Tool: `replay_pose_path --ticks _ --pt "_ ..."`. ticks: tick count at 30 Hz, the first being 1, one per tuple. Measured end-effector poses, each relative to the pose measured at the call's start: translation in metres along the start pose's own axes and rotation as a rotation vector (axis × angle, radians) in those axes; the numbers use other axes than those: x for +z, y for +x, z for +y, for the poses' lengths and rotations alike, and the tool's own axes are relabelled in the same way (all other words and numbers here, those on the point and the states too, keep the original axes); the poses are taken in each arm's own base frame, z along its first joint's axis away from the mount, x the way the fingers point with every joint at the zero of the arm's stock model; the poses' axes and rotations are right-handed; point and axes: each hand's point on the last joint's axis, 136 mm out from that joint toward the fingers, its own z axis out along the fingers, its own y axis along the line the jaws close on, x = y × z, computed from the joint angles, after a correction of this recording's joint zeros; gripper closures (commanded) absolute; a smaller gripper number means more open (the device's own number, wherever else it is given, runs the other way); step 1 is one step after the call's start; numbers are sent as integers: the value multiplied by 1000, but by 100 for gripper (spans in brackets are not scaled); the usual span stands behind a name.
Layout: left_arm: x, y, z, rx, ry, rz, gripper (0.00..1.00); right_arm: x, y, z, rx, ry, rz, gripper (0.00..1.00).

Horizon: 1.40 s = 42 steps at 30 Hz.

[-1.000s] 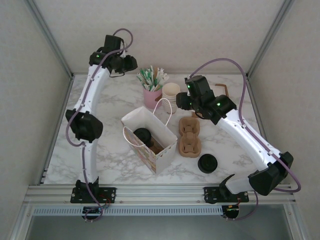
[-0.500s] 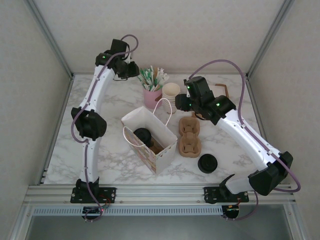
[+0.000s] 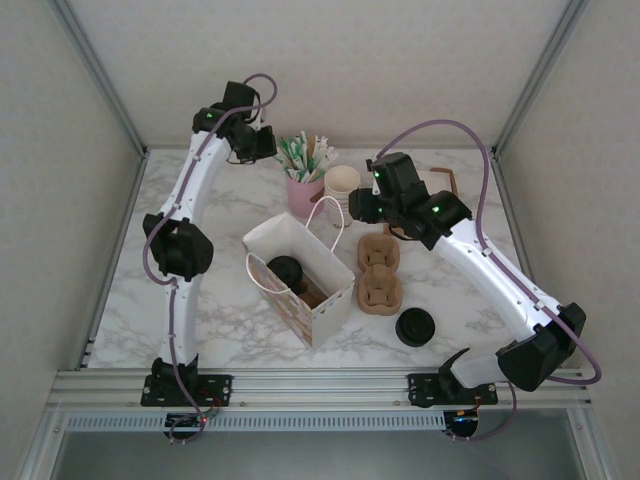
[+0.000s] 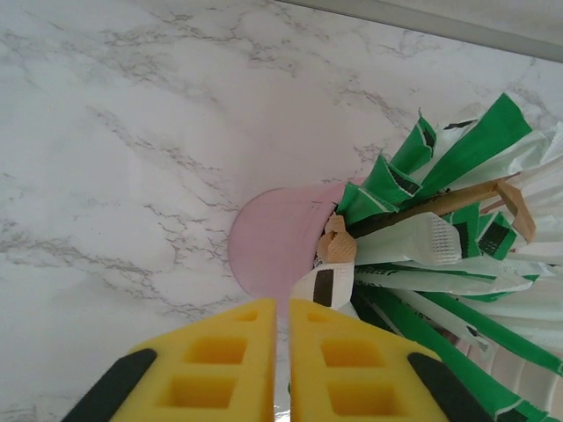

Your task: Pack the takeout coffee

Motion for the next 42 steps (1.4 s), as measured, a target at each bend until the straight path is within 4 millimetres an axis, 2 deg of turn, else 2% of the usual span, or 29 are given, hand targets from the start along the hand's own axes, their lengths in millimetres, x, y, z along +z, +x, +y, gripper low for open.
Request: replay_pose_path --ticks 4,10,16,20,31,42 --pt "0 0 0 -22 2 0 100 0 0 1 0 -4 1 54" --pt "-7 -2 -4 -54 14 -10 99 0 -1 1 1 -5 -2 54" --pt "-28 -7 -10 -71 29 -41 81 1 -1 1 1 -7 -6 53" --pt "-36 -7 -14 -76 35 -47 75 2 1 1 1 -5 -2 53" --pt "-22 13 -21 -62 24 13 75 2 1 1 0 -5 -1 53" --pt "-22 11 -15 -60 -13 -6 77 2 1 1 0 -5 -1 53"
